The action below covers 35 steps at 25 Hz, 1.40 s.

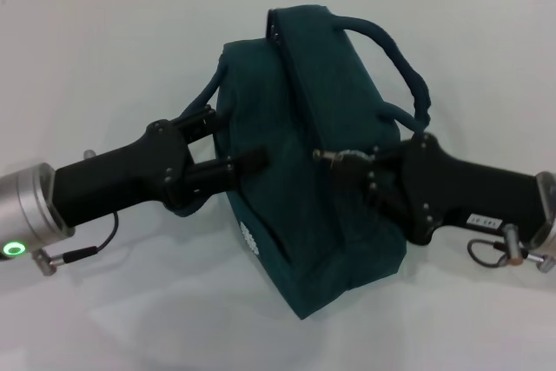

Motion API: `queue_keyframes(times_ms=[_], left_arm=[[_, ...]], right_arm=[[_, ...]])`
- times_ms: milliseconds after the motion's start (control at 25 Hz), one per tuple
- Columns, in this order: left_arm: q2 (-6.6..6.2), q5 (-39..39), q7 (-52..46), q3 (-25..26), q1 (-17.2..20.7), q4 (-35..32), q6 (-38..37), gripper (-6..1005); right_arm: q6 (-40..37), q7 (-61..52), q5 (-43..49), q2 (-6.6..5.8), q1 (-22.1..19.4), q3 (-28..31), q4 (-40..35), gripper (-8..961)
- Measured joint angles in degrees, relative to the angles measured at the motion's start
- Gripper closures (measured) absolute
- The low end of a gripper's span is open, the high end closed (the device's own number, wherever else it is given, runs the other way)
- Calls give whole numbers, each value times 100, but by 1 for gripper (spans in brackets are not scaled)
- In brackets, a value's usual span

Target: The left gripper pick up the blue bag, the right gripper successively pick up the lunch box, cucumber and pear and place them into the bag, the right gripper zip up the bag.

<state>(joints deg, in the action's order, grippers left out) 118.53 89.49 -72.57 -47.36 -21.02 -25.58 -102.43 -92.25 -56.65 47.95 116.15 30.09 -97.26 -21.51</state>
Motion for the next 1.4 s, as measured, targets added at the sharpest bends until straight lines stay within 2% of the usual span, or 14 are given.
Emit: queue_keyframes(times_ms=[360,520,880,1240,1400], left_arm=[[40,-69,343,90,84,56,12,173],[11,-129,423,192,57,104,28,173],[-53,-76,377,200,-387,124,105,174],[-94,-61,349,193,-727,111,118,174],[-194,-248,353,209,-757,78,118,175]], right_arm=[[-88,162,-278,-5,-37,30,-2,946],[-106,185,-278,-5,-39,16,2,946],[-61,339,-306,3,-98,-276,66,946],[252,631,-1230,4,-198,-1109,33,946],[276,666,-1253,4,-198,-1165,22,946]])
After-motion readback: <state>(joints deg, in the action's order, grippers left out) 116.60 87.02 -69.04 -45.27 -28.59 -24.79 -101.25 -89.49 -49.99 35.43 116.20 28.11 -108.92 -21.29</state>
